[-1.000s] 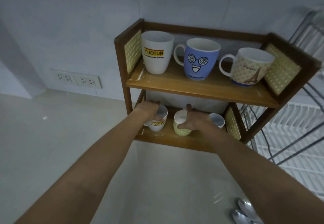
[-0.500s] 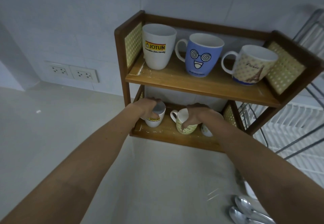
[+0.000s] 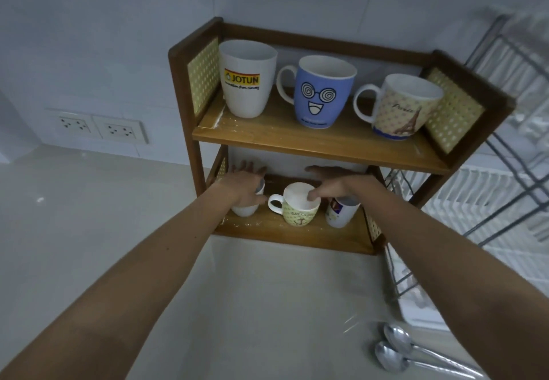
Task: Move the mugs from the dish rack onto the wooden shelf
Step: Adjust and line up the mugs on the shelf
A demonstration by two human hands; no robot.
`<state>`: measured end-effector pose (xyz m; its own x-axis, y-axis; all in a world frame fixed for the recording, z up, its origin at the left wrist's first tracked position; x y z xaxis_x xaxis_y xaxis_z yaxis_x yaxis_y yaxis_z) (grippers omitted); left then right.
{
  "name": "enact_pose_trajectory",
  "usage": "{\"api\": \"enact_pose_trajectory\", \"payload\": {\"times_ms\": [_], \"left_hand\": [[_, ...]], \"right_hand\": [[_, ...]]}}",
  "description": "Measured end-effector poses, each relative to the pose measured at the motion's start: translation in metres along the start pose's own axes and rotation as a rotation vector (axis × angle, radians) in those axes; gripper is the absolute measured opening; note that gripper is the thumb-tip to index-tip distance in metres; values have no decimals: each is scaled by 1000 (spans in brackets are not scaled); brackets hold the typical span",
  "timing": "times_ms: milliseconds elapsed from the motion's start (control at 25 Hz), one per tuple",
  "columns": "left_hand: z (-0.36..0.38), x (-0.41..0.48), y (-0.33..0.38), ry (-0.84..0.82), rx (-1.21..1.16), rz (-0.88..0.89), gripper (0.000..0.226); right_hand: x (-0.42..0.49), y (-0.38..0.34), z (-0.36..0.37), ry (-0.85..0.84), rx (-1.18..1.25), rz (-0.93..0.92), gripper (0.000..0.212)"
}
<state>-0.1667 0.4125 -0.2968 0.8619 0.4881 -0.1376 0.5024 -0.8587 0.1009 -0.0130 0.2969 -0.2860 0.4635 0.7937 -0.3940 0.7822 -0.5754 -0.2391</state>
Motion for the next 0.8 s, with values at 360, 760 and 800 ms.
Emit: {"api": "enact_pose_trajectory", "payload": {"times_ms": [360, 760, 800], "left_hand": [[11, 23, 93, 94, 87, 132, 75], [15, 25, 92, 79, -10, 85, 73], [15, 26, 92, 85, -10, 87, 72]], "right_hand": [[-17, 52, 5, 79, -216, 14, 58], [-19, 62, 4, 45, -252, -84, 57], [-19, 62, 5, 54, -246, -96, 57]]}}
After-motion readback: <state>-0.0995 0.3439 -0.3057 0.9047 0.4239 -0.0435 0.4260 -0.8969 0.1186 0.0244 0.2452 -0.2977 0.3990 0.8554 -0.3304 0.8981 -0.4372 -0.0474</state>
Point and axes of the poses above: each hand's wrist, its own x-axis towards the middle knuckle, its own z-axis out of the palm, y = z × x, the point moved 7 cm from there along x, towards the middle knuckle, and after that the axes turned 8 degrees about y, right-handed, at the moved point
